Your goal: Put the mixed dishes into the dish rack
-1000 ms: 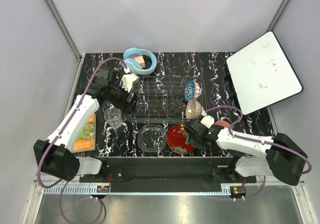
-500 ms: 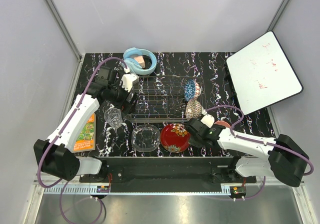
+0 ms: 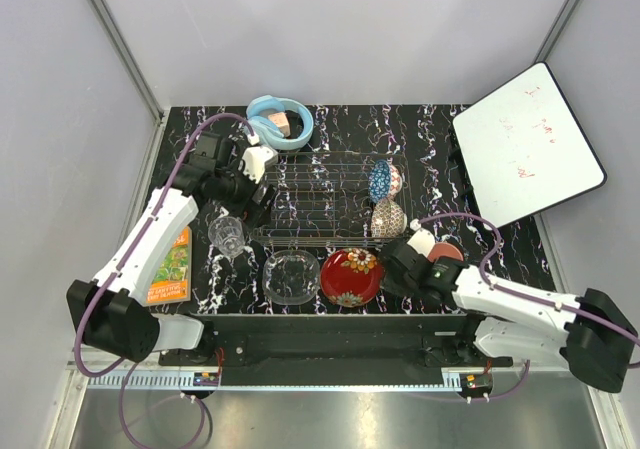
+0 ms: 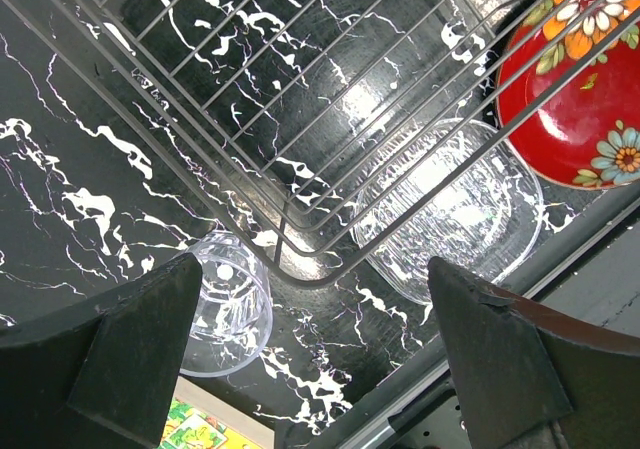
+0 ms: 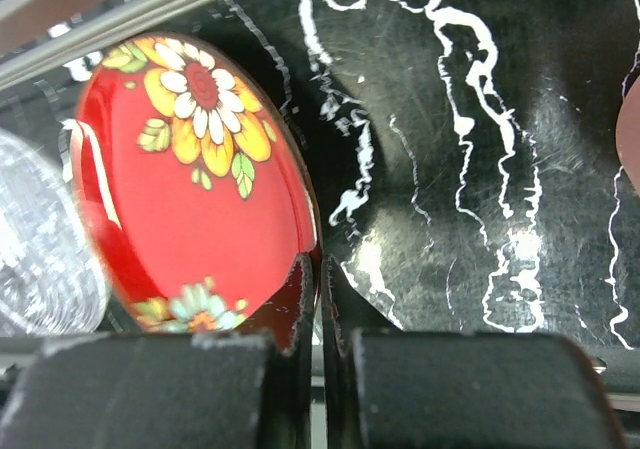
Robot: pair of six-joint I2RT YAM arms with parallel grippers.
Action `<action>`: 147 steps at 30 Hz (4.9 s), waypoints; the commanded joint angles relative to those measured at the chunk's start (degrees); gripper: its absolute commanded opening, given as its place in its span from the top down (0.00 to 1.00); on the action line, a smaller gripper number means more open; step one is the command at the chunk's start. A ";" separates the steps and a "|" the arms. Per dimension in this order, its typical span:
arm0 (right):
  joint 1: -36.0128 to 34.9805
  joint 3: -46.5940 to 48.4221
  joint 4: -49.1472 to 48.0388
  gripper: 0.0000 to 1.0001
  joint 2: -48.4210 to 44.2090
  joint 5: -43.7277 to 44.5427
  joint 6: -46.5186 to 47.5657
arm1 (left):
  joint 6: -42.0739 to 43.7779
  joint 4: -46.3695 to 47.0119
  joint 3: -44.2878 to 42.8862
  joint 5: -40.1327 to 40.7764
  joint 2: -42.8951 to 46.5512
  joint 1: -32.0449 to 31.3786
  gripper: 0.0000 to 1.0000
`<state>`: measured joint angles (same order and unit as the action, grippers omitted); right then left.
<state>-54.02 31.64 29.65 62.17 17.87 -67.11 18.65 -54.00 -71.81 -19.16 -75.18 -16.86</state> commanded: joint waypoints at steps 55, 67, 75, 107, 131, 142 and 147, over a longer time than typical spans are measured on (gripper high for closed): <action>-10.84 10.64 12.53 1.00 10.68 4.72 5.24 | 7.98 -7.44 -0.35 -3.88 -1.20 -20.22 0.01; -10.76 8.09 13.86 1.00 12.62 0.94 0.93 | 6.66 -0.24 1.50 -2.46 -11.91 -30.77 0.01; -10.84 7.12 13.77 0.66 8.15 2.69 0.67 | 7.09 5.48 2.99 -0.97 -17.72 -33.41 0.01; -2.77 0.53 -0.55 0.56 4.53 -0.89 3.39 | 4.99 13.83 4.58 -5.01 -28.00 -35.87 0.13; 1.90 -5.00 -14.79 0.78 -0.90 -12.59 11.48 | 2.70 10.40 -2.10 -10.99 -33.63 -35.78 0.79; 1.73 -7.29 -19.54 1.00 -7.67 -15.41 16.65 | 2.35 8.21 -5.18 -16.26 -33.98 -35.87 0.69; 1.64 -6.59 -20.33 1.00 -10.84 -15.84 19.91 | 3.05 6.98 -5.71 -17.84 -34.51 -35.78 0.45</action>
<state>-52.38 22.87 20.91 54.04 3.77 -50.39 21.15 -49.45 -74.28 -26.61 -109.03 -50.92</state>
